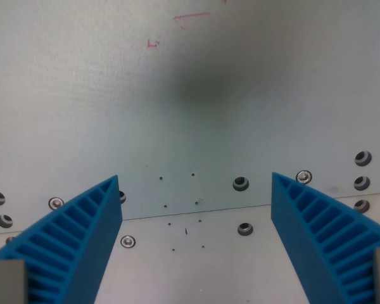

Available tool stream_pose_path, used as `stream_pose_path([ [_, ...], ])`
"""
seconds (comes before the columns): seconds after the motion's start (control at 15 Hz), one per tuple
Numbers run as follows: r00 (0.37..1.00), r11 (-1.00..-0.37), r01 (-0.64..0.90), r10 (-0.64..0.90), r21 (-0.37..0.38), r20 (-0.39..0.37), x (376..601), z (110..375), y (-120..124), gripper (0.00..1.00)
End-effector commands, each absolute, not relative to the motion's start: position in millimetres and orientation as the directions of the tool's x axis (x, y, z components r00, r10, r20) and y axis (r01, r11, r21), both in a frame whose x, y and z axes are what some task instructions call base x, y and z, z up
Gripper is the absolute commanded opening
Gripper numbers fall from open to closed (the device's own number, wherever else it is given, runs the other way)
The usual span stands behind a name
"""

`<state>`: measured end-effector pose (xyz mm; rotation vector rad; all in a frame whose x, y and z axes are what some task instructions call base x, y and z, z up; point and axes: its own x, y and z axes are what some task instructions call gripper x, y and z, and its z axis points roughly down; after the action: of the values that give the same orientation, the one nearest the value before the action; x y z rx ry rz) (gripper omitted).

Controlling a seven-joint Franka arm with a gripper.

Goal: Move in base positive x

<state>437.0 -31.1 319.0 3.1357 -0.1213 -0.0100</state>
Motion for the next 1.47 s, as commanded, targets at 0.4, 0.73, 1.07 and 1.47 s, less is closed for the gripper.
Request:
stream_pose_path([
  [0.4, 0.997, -0.997, -0.077, -0.077, 0.004, -0.002, 467.1, 321.1, -28.8, 1.00],
  [0.73, 0.997, -0.997, -0.077, -0.077, 0.004, -0.002, 492.3, 320.2, -27.2, 1.00],
  [1.07, 0.997, -0.997, -0.077, -0.077, 0.004, -0.002, 517.5, 319.1, -25.7, 1.00],
  [1.47, 0.997, -0.997, -0.077, -0.077, 0.004, -0.002, 547.7, 317.5, -24.0, 1.00],
])
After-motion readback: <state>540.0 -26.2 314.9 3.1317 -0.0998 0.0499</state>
